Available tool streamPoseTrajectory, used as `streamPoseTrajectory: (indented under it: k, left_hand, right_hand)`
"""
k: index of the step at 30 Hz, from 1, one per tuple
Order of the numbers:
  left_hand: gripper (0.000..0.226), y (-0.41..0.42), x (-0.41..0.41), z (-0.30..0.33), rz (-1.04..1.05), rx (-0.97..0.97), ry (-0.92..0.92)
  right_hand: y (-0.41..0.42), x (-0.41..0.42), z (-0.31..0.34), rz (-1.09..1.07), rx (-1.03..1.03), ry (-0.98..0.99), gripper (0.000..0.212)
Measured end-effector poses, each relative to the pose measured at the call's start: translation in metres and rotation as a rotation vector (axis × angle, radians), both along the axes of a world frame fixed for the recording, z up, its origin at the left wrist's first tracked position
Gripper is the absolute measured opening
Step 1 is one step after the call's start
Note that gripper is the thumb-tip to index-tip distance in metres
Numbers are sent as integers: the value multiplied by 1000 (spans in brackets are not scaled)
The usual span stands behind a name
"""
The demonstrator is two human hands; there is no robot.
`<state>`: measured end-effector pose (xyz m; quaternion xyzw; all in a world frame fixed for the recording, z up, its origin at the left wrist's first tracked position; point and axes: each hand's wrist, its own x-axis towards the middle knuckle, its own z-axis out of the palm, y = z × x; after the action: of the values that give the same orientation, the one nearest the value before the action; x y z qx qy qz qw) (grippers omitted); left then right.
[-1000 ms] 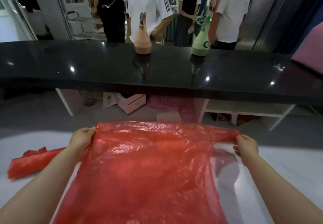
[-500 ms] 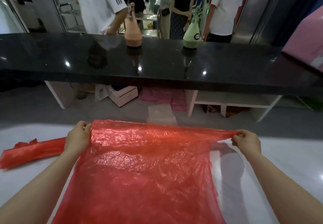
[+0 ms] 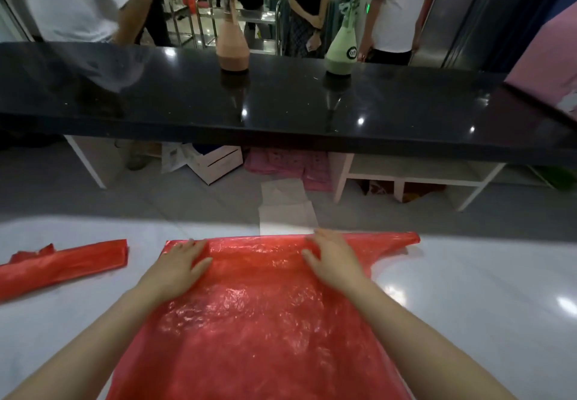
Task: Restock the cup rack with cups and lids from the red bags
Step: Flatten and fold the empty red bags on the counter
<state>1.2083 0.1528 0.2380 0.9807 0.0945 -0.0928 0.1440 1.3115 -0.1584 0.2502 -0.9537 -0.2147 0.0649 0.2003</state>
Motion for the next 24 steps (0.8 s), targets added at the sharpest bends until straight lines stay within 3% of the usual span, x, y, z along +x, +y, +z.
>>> streamPoseTrajectory:
  k: [3, 10, 14, 19, 24]
  left_hand:
    - [74, 10, -7, -24, 24, 137, 99]
    - [102, 22, -6, -28, -14, 203, 15]
    - [83, 21, -8, -13, -29, 114, -54]
    - [57, 17, -38, 4, 63, -46, -221]
    - [75, -3, -74, -8, 207, -100, -203]
  right_hand:
    - [0, 5, -32, 53, -243, 70, 64]
    - [-72, 43, -49, -149, -346, 2, 82]
    - [-74, 51, -37, -149, -390, 9, 75]
    - [-20, 30, -5, -115, -252, -204, 64]
    - [43, -42, -22, 58, -140, 80, 77]
